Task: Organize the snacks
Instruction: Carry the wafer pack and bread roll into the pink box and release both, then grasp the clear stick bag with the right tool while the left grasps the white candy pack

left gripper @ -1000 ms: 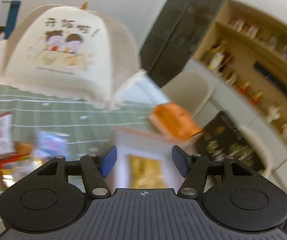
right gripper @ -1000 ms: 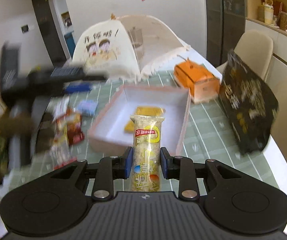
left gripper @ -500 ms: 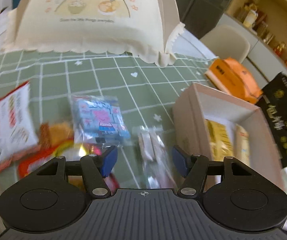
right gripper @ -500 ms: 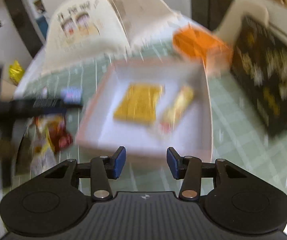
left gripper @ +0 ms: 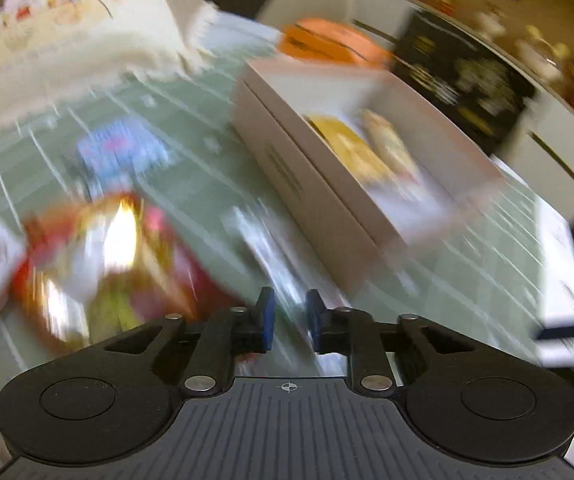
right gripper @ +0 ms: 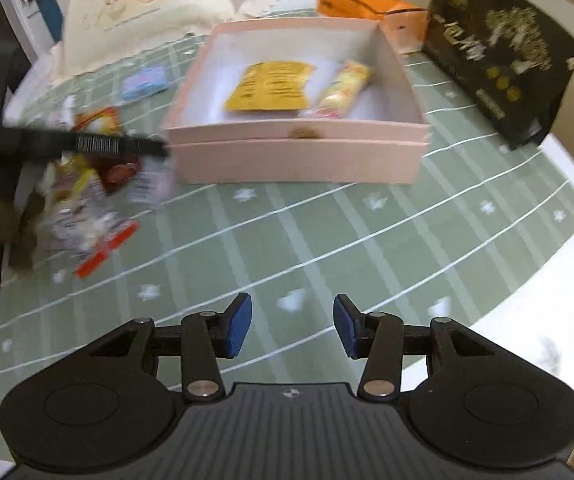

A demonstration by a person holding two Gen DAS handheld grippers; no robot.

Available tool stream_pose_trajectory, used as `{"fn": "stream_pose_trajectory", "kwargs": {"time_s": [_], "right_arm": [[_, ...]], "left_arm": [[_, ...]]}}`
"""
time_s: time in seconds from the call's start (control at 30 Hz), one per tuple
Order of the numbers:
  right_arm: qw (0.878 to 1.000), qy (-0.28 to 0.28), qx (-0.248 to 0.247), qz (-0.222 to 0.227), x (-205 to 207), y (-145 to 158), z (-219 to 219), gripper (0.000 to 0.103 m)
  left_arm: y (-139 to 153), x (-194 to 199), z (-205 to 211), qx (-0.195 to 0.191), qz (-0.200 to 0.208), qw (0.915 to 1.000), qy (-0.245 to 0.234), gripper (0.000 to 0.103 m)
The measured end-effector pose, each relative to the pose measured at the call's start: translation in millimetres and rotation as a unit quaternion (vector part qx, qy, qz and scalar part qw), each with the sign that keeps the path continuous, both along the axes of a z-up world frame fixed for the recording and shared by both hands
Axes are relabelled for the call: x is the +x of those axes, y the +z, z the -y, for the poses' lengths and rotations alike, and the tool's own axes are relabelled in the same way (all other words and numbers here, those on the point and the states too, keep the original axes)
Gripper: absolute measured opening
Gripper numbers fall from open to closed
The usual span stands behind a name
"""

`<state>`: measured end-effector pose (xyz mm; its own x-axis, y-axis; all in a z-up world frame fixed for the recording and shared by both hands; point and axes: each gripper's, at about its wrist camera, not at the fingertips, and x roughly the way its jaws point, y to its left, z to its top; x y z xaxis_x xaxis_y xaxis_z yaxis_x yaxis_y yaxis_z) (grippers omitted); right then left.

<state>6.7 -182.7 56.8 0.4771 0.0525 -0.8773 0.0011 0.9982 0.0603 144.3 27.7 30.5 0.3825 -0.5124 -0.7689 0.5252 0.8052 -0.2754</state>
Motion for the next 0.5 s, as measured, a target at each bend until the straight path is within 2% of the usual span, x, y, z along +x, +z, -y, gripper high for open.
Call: {"fn": "stream_pose_trajectory", "kwargs": {"time_s": [0.07, 0.13, 0.3, 0.37, 0.5], "right_arm": [[1.000, 0.011, 0.010, 0.004, -0.5, 1.0, -14.1, 0.048], [1.000, 0.022, 0.015, 0.010, 4.2, 0.3, -30.3, 0.049], [0.998, 0.041, 0.025, 0.032, 38.8, -1.0, -69.6, 0.049], [0.998, 0.041, 0.034, 0.034, 61.2, -6.6, -81.6, 0.049], [0.999, 0.012, 0.028, 0.038, 106.5, -25.4, -100.5, 0.050]], "left_arm": [[-1.3, -19.4, -10.5, -0.019, -0.031, 0.9992, -0.017, 0.021], [0.6, -36.4, -25.9, -0.031, -0.049, 0.9983, -0.009, 0.021], [20.2, -62.2, -80.8, -0.067, -0.043, 0.9929, 0.089, 0.022], [26.6, -68.4, -95.4, -0.068, -0.044, 0.9904, 0.112, 0.022], [34.0, -78.9, -114.6, -0.048, -0.052, 0.9891, 0.129, 0.024]]}}
